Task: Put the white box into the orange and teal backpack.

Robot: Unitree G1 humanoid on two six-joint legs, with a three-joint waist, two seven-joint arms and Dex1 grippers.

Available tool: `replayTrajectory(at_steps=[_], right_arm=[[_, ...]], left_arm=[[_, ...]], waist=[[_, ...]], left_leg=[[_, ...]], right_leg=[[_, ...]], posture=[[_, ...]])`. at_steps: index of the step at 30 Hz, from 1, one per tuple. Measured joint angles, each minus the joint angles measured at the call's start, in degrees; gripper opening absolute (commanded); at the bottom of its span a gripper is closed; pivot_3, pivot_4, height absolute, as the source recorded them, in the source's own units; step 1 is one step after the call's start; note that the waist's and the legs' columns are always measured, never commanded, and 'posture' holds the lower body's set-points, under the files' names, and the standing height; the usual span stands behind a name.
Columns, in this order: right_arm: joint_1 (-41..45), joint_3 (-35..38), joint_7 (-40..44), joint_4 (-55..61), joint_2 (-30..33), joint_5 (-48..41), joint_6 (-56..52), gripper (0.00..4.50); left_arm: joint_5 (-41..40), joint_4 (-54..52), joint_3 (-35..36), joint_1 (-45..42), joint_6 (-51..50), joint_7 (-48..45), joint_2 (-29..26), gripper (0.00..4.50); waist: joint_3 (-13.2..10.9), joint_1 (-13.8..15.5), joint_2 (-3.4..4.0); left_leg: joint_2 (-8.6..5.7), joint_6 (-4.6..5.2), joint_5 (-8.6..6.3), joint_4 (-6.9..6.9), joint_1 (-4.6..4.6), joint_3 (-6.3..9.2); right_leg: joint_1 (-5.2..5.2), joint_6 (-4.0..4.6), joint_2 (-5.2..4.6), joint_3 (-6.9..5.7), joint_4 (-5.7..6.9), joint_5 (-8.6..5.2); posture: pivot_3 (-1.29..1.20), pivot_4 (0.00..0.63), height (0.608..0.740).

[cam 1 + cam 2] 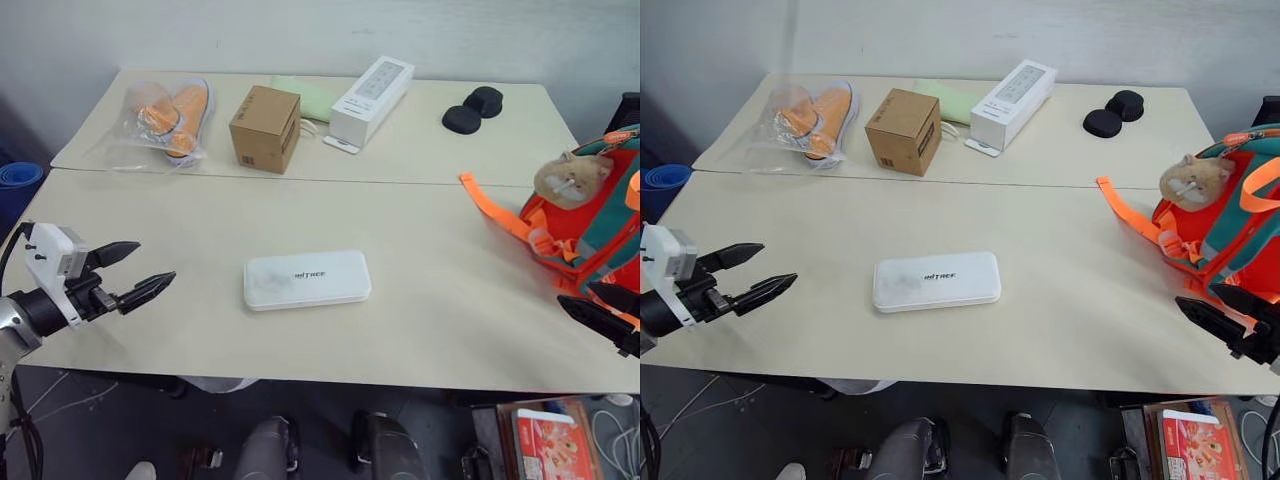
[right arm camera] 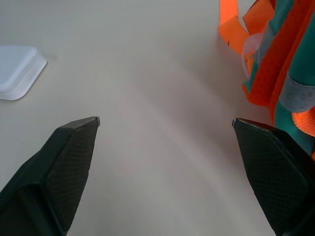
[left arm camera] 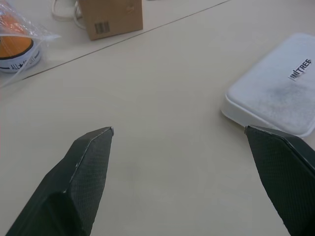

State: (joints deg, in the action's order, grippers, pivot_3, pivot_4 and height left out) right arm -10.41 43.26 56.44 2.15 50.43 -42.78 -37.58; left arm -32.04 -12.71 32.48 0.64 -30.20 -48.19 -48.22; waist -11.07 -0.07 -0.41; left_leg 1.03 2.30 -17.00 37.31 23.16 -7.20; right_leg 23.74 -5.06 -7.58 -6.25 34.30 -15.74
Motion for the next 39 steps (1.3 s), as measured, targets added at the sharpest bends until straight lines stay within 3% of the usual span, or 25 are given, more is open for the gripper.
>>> replayTrajectory(at_steps=[16, 19, 25, 30, 32, 39], right_arm=[[0.4, -2.1, -1.9, 3.7, 0.1, 0.2, 0.1, 4.43], [1.3, -6.8, 0.3, 7.2, 2.0, 1.4, 1.1, 3.83], [13.5, -21.7, 4.7, 9.0, 4.5, 7.0, 5.6, 1.78], [26.9, -35.9, 7.5, 5.2, 2.7, 13.3, 9.0, 0.02], [31.4, -40.1, 8.0, 2.4, 0.5, 15.7, 10.2, 0.0], [40.2, -51.0, 7.2, -6.7, -7.8, 25.0, 15.0, 0.0]], left_arm=[[3.0, 0.0, -4.1, -0.7, -0.2, 1.7, -0.5, 4.48], [6.5, -0.7, -8.7, 0.2, 1.7, 0.9, -2.2, 3.91], [12.4, 0.3, -19.5, -3.0, 3.1, 0.4, -2.9, 2.05], [15.7, 3.3, -25.3, -9.9, 3.7, -0.2, -2.8, 0.49], [16.6, 4.0, -27.5, -11.8, 4.3, -0.8, -2.1, 0.08], [18.5, 5.5, -32.8, -16.3, 4.4, -1.5, 0.4, 0.08]], waist=[[0.0, 0.0, 0.0], [0.0, -0.1, 0.01], [0.0, 0.0, 0.02], [0.0, 0.0, 0.01], [0.0, 0.0, 0.01], [0.0, -0.1, -0.01]], left_leg=[[0.0, -0.14, 0.11, 0.02, -0.04, -0.02], [0.0, -0.09, 0.1, 0.01, -0.1, -0.07], [0.01, -0.1, 0.18, 0.05, -0.08, -0.06], [-0.03, -0.19, 0.42, 0.07, 0.0, -0.09], [-0.08, 0.04, 0.54, 0.09, 0.02, -0.16], [-0.08, 0.12, 0.59, 0.29, 0.06, -0.28]], right_leg=[[0.0, 0.0, 0.03, 0.01, 0.1, 0.0], [0.0, 0.0, 0.04, 0.06, 0.15, 0.0], [0.09, 0.05, 0.04, 0.06, 0.25, 0.03], [0.13, 0.06, 0.05, 0.0, 0.29, 0.03], [0.17, 0.04, 0.02, 0.03, 0.36, 0.03], [0.23, 0.03, 0.08, -0.17, 0.71, 0.04]], posture=[[0.0, 0.15, 0.74], [0.0, 0.15, 0.74], [0.0, 0.15, 0.74], [0.0, 0.15, 0.74], [0.0, 0.15, 0.74], [0.0, 0.15, 0.74]])
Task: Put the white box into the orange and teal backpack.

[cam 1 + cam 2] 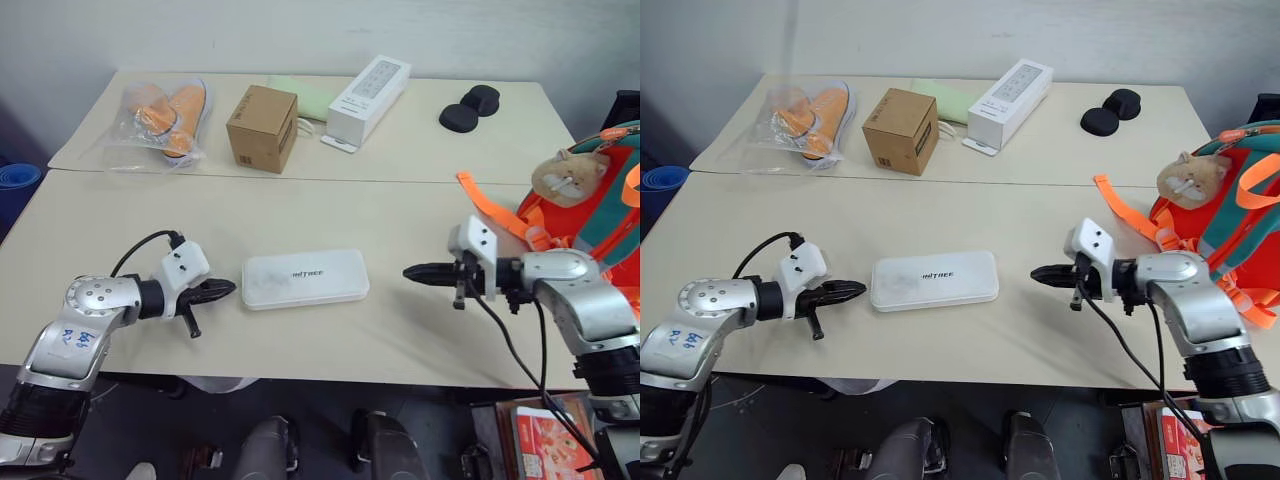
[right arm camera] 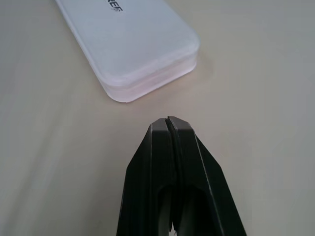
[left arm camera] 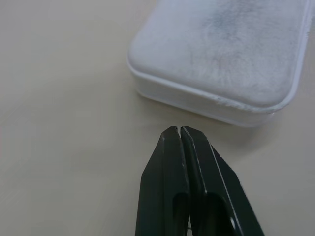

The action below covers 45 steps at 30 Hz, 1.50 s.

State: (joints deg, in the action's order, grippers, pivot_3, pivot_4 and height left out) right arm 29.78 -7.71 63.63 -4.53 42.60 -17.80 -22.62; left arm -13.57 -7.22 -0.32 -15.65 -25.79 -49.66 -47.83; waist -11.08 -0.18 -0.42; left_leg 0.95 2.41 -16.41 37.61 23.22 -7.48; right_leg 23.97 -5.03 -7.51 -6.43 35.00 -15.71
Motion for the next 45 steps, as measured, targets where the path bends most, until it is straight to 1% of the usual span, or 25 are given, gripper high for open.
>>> replayTrajectory(at_steps=[2, 4, 10, 15, 19, 23, 25, 26, 28, 30, 31, 34, 35, 39, 45], right_arm=[[2.0, -2.6, -1.2, -2.6, -2.9, 2.9, 1.7, 0.0], [2.3, -3.5, -1.1, -3.5, -3.6, 4.2, 2.7, 0.0], [2.4, -3.4, 0.6, -2.9, -3.8, 4.5, 2.2, 0.0], [-0.1, -2.9, 1.5, 0.7, -3.7, 4.1, 0.0, 0.0], [-1.9, -2.5, 1.4, 2.9, -3.4, 3.7, -0.7, 0.0], [-2.5, -2.3, 1.4, 3.1, -2.4, 3.8, -0.9, 0.0], [-2.8, -1.6, 1.3, 2.8, -2.1, 3.8, -0.6, 0.0], [-2.9, -1.3, 1.2, 2.7, -2.1, 3.8, -0.4, 0.0], [-3.0, -0.8, 1.1, 2.5, -2.1, 3.8, 0.0, 0.0], [-3.0, -0.8, 1.0, 2.2, -2.0, 3.9, 0.1, 0.0], [-3.0, -0.8, 1.0, 2.2, -2.0, 3.9, 0.2, 0.0], [-3.0, -0.8, 0.9, 2.2, -2.0, 3.9, 0.3, 0.0], [-3.1, -0.8, 0.9, 2.1, -2.0, 4.0, 0.3, 0.0], [-3.1, -0.8, 0.7, 2.1, -2.2, 4.3, 0.4, 0.0], [-3.1, -0.8, 0.6, 1.9, -2.8, 4.7, 0.6, 0.0]], left_arm=[[1.0, 1.1, -2.0, -2.3, -0.4, 0.4, 1.5, 0.08], [1.7, 1.7, -2.7, -3.2, -0.4, 0.6, 2.3, 0.08], [3.6, 4.2, -4.2, -7.0, -0.5, 2.1, 6.0, 0.08], [5.3, 9.2, -4.5, -11.2, -0.2, 3.0, 8.7, 0.08], [5.6, 12.0, -4.8, -12.9, 0.2, 1.9, 9.2, 0.08], [3.9, 14.7, -4.4, -13.2, -2.6, -2.2, 7.4, 0.93], [0.9, 16.8, -3.0, -14.5, -8.1, -5.1, 5.9, 1.61], [-0.3, 17.8, -2.2, -15.1, -10.7, -6.1, 5.2, 1.87], [-3.6, 20.1, -0.4, -16.6, -17.7, -8.6, 3.9, 2.52], [-6.4, 22.1, 0.4, -18.6, -23.6, -10.5, 3.6, 3.19], [-7.7, 23.4, 0.4, -20.1, -26.7, -11.3, 3.6, 3.45], [-10.3, 26.4, 0.8, -23.1, -32.5, -13.2, 3.4, 4.39], [-10.8, 27.5, 0.7, -24.0, -33.6, -13.5, 3.5, 4.46], [-10.9, 33.1, -1.0, -28.3, -36.7, -14.0, 5.0, 4.46], [-10.7, 37.5, -5.3, -33.0, -38.6, -15.6, 9.9, 4.46]], waist=[[0.0, 0.0, 0.0], [0.0, 0.1, 0.0], [0.0, 0.2, 0.0], [0.0, 0.1, 0.0], [0.0, 0.1, 0.0], [0.0, 0.0, 0.0], [0.0, -0.1, 0.0], [0.0, -0.1, 0.0], [0.0, -0.1, 0.0], [0.0, -0.1, -0.01], [0.0, 0.1, -0.02], [0.0, 0.1, -0.03], [0.0, 0.0, -0.03], [0.0, 0.0, -0.03], [0.0, 0.2, -0.05]], left_leg=[[0.0, 0.03, 0.01, 0.16, -0.01, -0.04], [-0.01, 0.06, 0.02, 0.2, -0.01, 0.0], [-0.01, 0.08, 0.0, 0.28, 0.03, 0.03], [0.01, 0.08, 0.0, 0.35, 0.02, 0.03], [0.01, 0.08, 0.0, 0.38, 0.02, 0.02], [0.02, 0.08, 0.0, 0.39, 0.01, 0.02], [0.02, 0.08, 0.0, 0.41, 0.01, 0.01], [0.03, 0.08, 0.0, 0.42, 0.01, 0.01], [0.04, 0.07, 0.01, 0.43, 0.01, 0.02], [0.03, 0.07, 0.01, 0.44, 0.02, 0.02], [0.01, 0.08, 0.01, 0.46, 0.03, 0.03], [-0.05, 0.12, 0.03, 0.5, 0.04, 0.02], [-0.05, 0.12, 0.03, 0.51, 0.04, 0.02], [-0.05, 0.12, 0.04, 0.52, 0.04, 0.02], [-0.08, 0.13, 0.06, 0.58, 0.04, 0.02]], right_leg=[[0.0, -0.03, -0.01, -0.12, 0.07, 0.02], [-0.01, -0.04, -0.05, -0.11, 0.1, 0.02], [-0.02, -0.05, -0.06, -0.1, 0.38, 0.03], [-0.02, -0.05, -0.03, -0.19, 0.46, 0.03], [-0.02, -0.05, -0.02, -0.19, 0.5, 0.03], [-0.02, -0.04, -0.01, -0.21, 0.5, 0.02], [-0.02, -0.04, 0.01, -0.2, 0.53, 0.02], [-0.02, -0.04, 0.01, -0.2, 0.53, 0.02], [-0.02, -0.04, 0.05, -0.2, 0.54, 0.02], [-0.02, -0.05, 0.06, -0.21, 0.54, 0.02], [-0.03, -0.05, 0.06, -0.22, 0.56, 0.02], [-0.04, -0.05, 0.09, -0.21, 0.58, 0.02], [-0.04, -0.05, 0.09, -0.21, 0.58, 0.02], [-0.04, -0.05, 0.14, -0.21, 0.61, 0.02], [-0.05, -0.05, 0.2, -0.19, 0.63, 0.02]], posture=[[0.0, 0.15, 0.74], [0.0, 0.15, 0.74], [0.0, 0.15, 0.74], [0.0, 0.15, 0.74], [0.0, 0.15, 0.74], [0.0, 0.15, 0.74], [0.0, 0.15, 0.74], [0.0, 0.15, 0.74], [0.0, 0.15, 0.74], [0.0, 0.15, 0.74], [0.0, 0.15, 0.74], [0.0, 0.15, 0.74], [0.0, 0.15, 0.74], [0.0, 0.15, 0.74], [0.0, 0.15, 0.74]])
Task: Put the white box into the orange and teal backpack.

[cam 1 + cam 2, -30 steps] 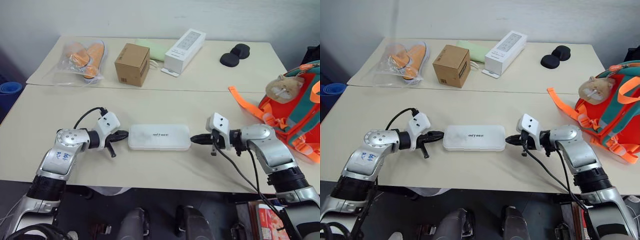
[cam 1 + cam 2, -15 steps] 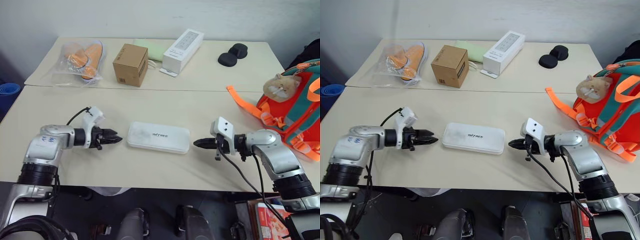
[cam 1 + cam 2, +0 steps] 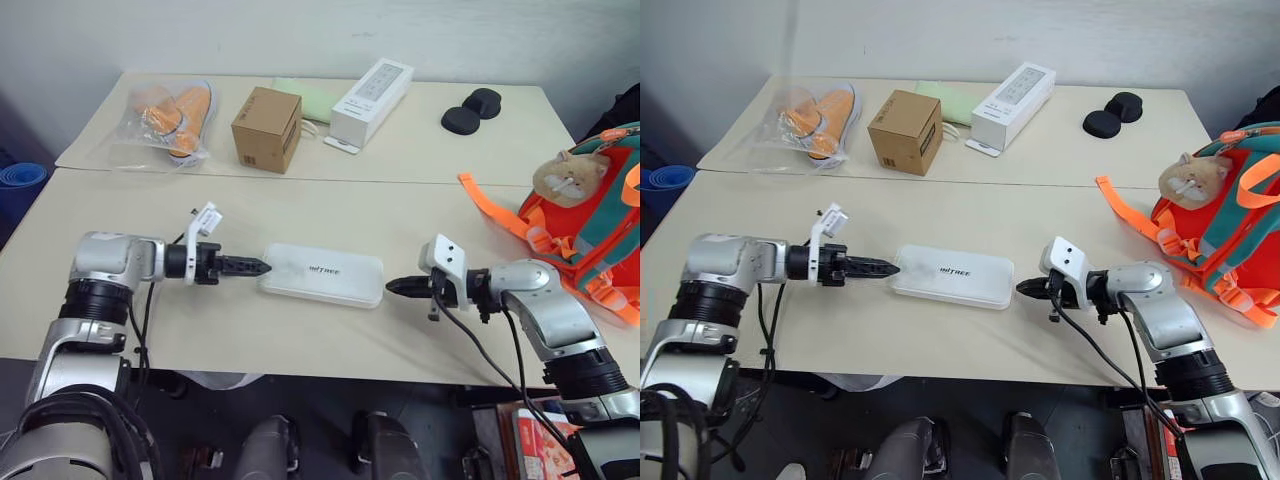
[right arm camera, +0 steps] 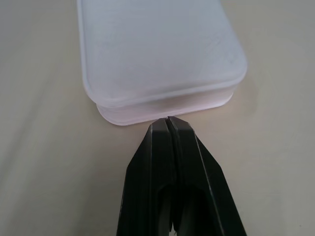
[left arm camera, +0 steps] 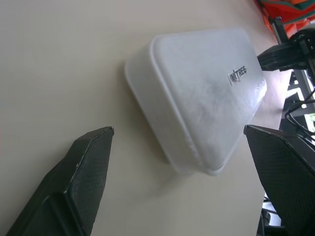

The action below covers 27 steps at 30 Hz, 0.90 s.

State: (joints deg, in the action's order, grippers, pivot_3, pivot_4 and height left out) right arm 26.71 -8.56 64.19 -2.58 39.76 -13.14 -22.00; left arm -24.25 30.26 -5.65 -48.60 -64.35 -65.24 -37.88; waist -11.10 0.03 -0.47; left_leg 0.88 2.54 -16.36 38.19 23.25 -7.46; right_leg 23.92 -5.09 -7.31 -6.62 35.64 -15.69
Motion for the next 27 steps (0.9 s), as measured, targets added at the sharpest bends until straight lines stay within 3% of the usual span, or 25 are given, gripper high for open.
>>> replayTrajectory(at_steps=[12, 15, 23, 27], right_arm=[[0.3, 0.0, -0.7, -0.5, -0.8, 1.0, 0.8, 0.0], [-0.5, 0.0, -0.9, -0.3, -0.8, 1.0, 0.8, 0.0], [-3.4, 0.2, -2.5, 1.0, -0.8, 1.1, 0.8, 0.0], [-5.2, 0.3, -3.6, 3.4, -0.8, 0.9, 0.6, 0.0]], left_arm=[[2.1, 8.0, -3.7, -6.8, 1.7, -1.7, 7.7, 4.46], [2.3, 10.8, -3.7, -7.9, 2.0, -2.6, 7.8, 3.92], [0.2, 10.2, -3.0, -8.4, -0.5, -8.3, 7.1, 1.63], [-1.4, 5.1, -2.3, -7.6, -3.3, -9.0, 6.2, 1.31]], waist=[[0.0, 0.0, -0.02], [0.0, -0.2, -0.03], [0.0, -0.2, -0.05], [0.0, -0.2, -0.05]], left_leg=[[-0.04, 0.03, 0.01, 0.07, -0.03, 0.11], [-0.02, 0.02, 0.01, 0.06, -0.02, 0.1], [-0.01, 0.02, 0.01, 0.07, -0.01, 0.11], [-0.01, 0.01, 0.01, 0.07, -0.01, 0.13]], right_leg=[[-0.13, -0.01, -0.14, -0.08, -0.02, 0.01], [-0.12, -0.01, -0.13, -0.09, -0.03, 0.0], [-0.11, -0.01, -0.14, -0.08, -0.03, 0.0], [-0.11, -0.01, -0.2, 0.01, -0.03, 0.0]], posture=[[0.0, 0.15, 0.74], [0.0, 0.15, 0.74], [0.0, 0.15, 0.74], [0.0, 0.15, 0.74]])
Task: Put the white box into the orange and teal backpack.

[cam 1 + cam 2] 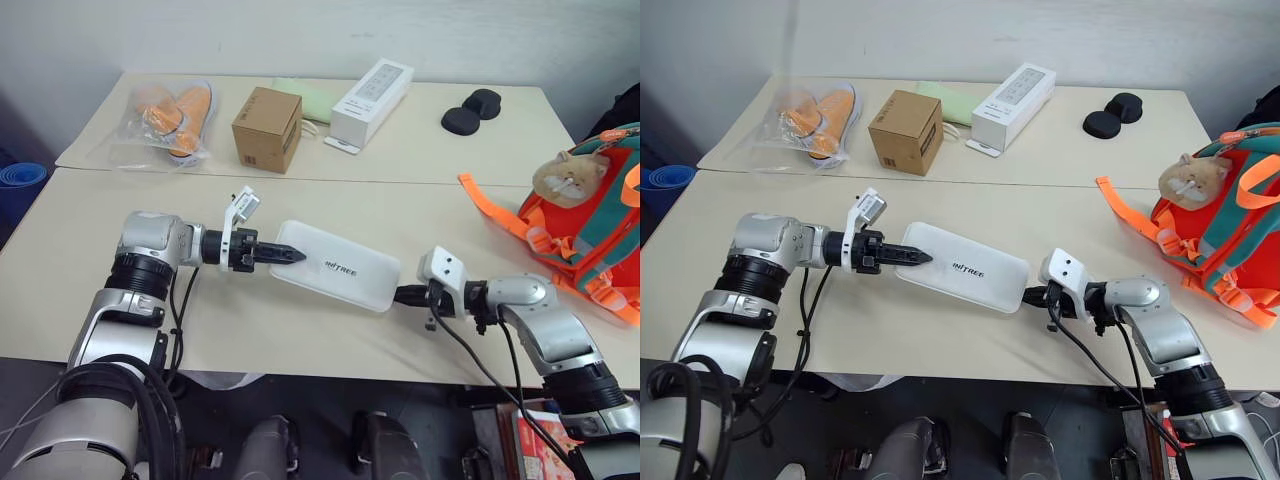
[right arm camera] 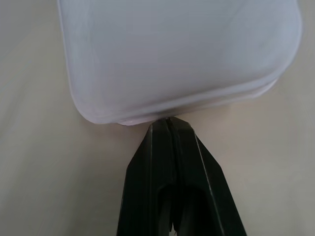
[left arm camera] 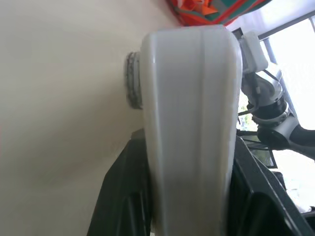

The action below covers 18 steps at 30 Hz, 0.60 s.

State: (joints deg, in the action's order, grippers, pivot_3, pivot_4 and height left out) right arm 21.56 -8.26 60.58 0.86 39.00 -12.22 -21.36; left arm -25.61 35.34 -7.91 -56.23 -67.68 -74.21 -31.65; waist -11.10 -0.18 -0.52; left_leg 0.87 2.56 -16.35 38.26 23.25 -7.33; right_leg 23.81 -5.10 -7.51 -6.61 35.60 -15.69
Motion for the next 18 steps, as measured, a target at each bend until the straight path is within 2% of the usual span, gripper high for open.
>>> replayTrajectory(at_steps=[5, 7, 8, 11, 15, 18], right_arm=[[-4.5, 4.2, -2.7, 6.1, 0.3, -2.2, -3.7, 0.0], [-7.0, 9.3, -3.9, 10.0, 1.3, -5.9, -7.6, 0.35], [-9.4, 14.9, -4.1, 12.5, 3.0, -9.6, -11.2, 0.51], [-14.9, 29.2, -3.3, 15.0, 8.7, -16.4, -18.6, 1.5], [-21.9, 47.5, -1.1, 12.4, 15.6, -21.8, -26.9, 2.87], [-22.9, 55.4, -0.6, 7.3, 18.9, -23.3, -30.3, 3.96]], left_arm=[[-3.9, -6.5, 5.5, 3.4, -5.8, 4.2, 1.5, 1.31], [-6.0, -9.9, 9.4, 4.8, -7.5, 7.0, 2.1, 1.31], [-7.5, -12.1, 13.1, 5.6, -9.0, 9.5, 2.5, 1.31], [-10.7, -17.2, 22.1, 7.2, -12.3, 15.3, 3.0, 1.31], [-14.2, -26.2, 31.2, 9.8, -16.4, 22.3, 3.7, 1.31], [-15.4, -31.3, 35.2, 10.6, -18.4, 27.5, 4.6, 1.31]], waist=[[0.0, 0.0, -0.01], [0.0, 0.2, -0.02], [0.0, 0.4, -0.03], [0.0, 0.6, -0.06], [0.0, 1.0, -0.07], [0.0, 0.9, -0.09]], left_leg=[[0.02, 0.0, 0.0, 0.02, 0.04, 0.05], [0.01, 0.0, 0.01, 0.02, 0.06, 0.1], [0.01, 0.0, 0.01, 0.02, 0.08, 0.16], [0.01, 0.0, 0.0, 0.01, 0.05, 0.24], [0.02, 0.01, -0.01, -0.05, -0.03, 0.26], [0.03, -0.02, -0.02, -0.07, -0.09, 0.25]], right_leg=[[0.01, 0.0, -0.01, 0.17, 0.0, 0.0], [-0.01, 0.0, -0.04, 0.31, -0.01, 0.0], [-0.03, 0.0, -0.07, 0.31, -0.05, 0.0], [-0.14, 0.0, -0.07, 0.26, -0.13, 0.0], [-0.22, 0.0, -0.04, 0.24, -0.18, 0.0], [-0.22, 0.0, -0.04, 0.27, -0.35, 0.0]], posture=[[0.0, 0.15, 0.74], [0.0, 0.15, 0.74], [0.0, 0.15, 0.74], [0.0, 0.15, 0.74], [0.0, 0.15, 0.74], [0.0, 0.15, 0.74]])
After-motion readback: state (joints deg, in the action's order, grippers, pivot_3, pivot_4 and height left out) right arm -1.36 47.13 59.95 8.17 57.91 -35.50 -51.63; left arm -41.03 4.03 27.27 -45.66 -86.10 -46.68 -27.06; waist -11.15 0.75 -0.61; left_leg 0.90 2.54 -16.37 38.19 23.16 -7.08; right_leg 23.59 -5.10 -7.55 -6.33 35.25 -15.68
